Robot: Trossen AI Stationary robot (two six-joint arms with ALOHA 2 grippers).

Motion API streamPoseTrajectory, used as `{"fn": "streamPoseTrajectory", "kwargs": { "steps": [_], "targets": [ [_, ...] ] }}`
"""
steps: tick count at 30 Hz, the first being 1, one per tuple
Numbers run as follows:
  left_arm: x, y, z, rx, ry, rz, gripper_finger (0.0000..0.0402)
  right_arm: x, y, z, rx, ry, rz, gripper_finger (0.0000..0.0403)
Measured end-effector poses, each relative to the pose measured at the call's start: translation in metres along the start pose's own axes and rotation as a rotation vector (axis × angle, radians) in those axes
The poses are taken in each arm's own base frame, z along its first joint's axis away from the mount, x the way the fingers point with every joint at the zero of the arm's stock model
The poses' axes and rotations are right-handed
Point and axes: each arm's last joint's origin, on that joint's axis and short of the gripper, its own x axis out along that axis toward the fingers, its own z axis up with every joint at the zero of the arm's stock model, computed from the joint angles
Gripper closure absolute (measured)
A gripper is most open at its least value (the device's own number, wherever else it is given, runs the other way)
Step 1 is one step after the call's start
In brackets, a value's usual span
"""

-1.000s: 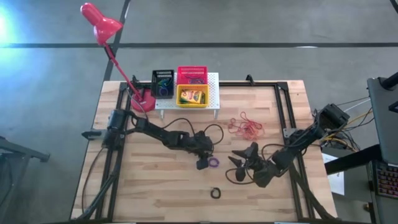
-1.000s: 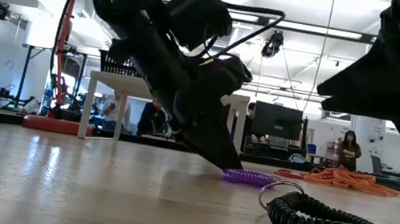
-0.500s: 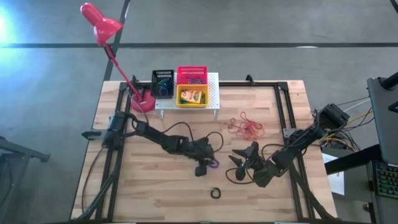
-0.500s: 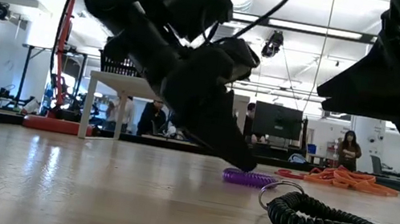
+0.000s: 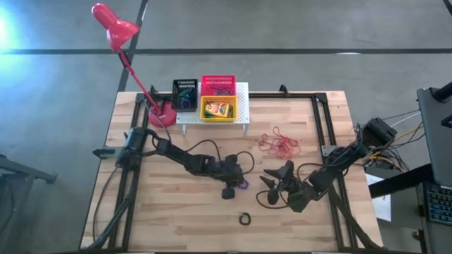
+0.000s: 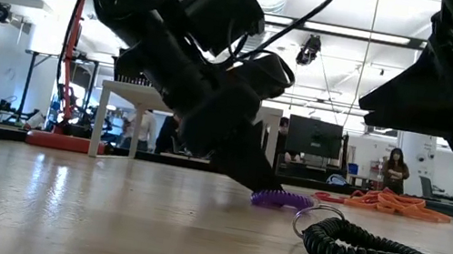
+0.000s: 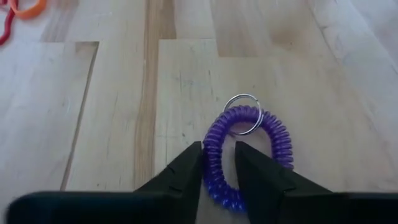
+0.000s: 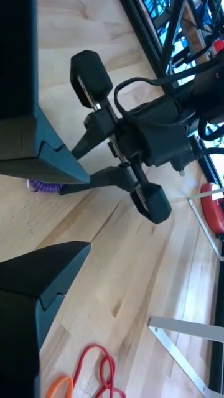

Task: Pick & Place Office Desk Supplies
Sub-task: Put the purple spring keychain into the black bin on the shelf

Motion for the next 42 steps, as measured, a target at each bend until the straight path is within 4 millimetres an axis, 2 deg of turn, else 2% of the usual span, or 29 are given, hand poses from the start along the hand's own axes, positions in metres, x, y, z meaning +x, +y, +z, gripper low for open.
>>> {"fn": "streamPoseTrajectory", "kwargs": {
  "steps": [4,6,9,14,18,22,25,28,33,37,42],
  "targets": [
    [-0.001,0.0,0.003,0.02,0.001,-0.009,0.038,0.0,0.0,0.0,-0.001,0.0,0.0,0.0247],
    [-0.004,-0.001,0.005,0.02,0.002,-0.013,0.0386,0.0,0.0,0.0,0.0,0.0,0.0,0.0248],
    [-0.019,-0.001,0.017,0.028,-0.007,-0.015,0.039,0.0,0.0,0.0,0.0,0.0,0.0,0.0251],
    [-0.078,-0.003,0.063,0.097,-0.152,0.007,0.0396,0.0,0.0,0.0,0.0,-0.014,-0.009,0.0255],
    [-0.133,0.005,0.087,0.15,-0.24,0.089,0.0397,0.001,-0.001,0.002,-0.005,-0.044,-0.03,0.0255],
    [-0.192,0.023,0.103,0.153,-0.308,0.262,0.0397,0.004,-0.003,0.003,-0.014,-0.05,-0.044,0.0261],
    [-0.232,0.05,0.103,0.099,-0.286,0.525,0.0396,0.006,-0.004,0.005,-0.012,-0.054,-0.054,0.0265],
    [-0.269,0.087,0.096,0.004,-0.209,0.768,0.0396,0.009,-0.005,0.006,-0.009,-0.057,-0.065,0.0268],
    [-0.307,0.151,0.066,-0.215,-0.093,0.977,0.0395,0.012,-0.006,0.008,-0.003,-0.062,-0.077,0.0273],
    [-0.321,0.193,0.041,-0.351,-0.051,0.993,0.0385,0.013,-0.007,0.009,0.002,-0.065,-0.083,0.0276],
    [-0.323,0.22,0.02,-0.429,-0.041,0.831,0.0342,0.014,-0.007,0.009,0.001,-0.066,-0.084,0.0273]
  ]
}}
